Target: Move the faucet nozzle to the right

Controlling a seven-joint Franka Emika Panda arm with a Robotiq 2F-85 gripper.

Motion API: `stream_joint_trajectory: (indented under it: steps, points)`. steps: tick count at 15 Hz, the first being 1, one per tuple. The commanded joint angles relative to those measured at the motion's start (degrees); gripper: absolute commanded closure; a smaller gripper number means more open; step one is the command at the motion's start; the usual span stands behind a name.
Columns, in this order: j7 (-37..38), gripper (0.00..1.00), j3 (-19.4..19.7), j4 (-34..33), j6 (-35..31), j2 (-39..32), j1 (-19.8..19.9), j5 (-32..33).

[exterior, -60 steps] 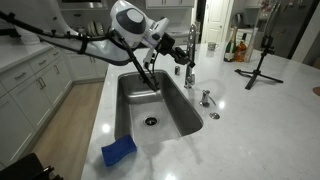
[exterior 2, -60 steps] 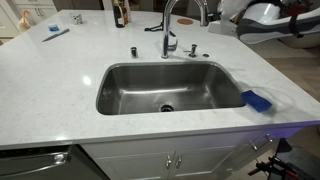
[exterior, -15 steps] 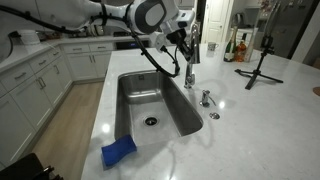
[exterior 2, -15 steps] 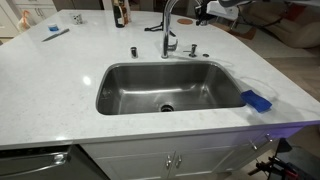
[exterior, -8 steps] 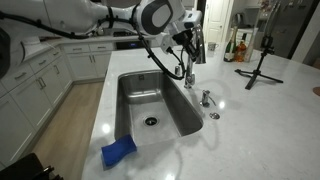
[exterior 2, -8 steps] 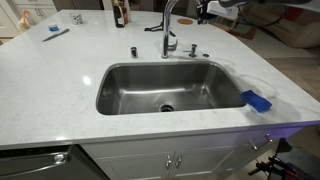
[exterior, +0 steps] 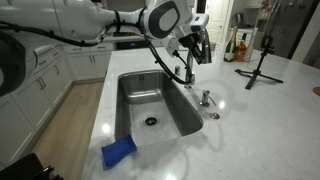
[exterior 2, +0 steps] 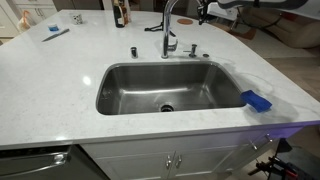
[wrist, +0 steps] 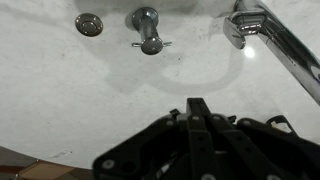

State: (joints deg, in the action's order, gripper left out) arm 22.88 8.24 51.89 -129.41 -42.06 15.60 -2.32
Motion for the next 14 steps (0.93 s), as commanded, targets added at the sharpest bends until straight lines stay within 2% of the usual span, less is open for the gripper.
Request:
stream_joint_trajectory:
  steps: [1, 4, 9, 13, 14]
  points:
    - [-3.34, 1.0, -3.65, -2.25, 9.03, 0.19, 1.76, -4.1]
    - [-7.66, 1.0, -6.76, -0.34, 17.61, 2.6, 1.97, -6.3]
    - [-11.58, 1.0, -10.03, 1.88, 30.77, 7.66, 1.68, -6.44]
    - [-12.99, 1.0, -11.64, 3.16, 40.58, 12.2, 1.35, -5.7]
    - [-13.18, 0.96, -11.74, 3.65, 42.18, 13.27, 1.11, -5.34]
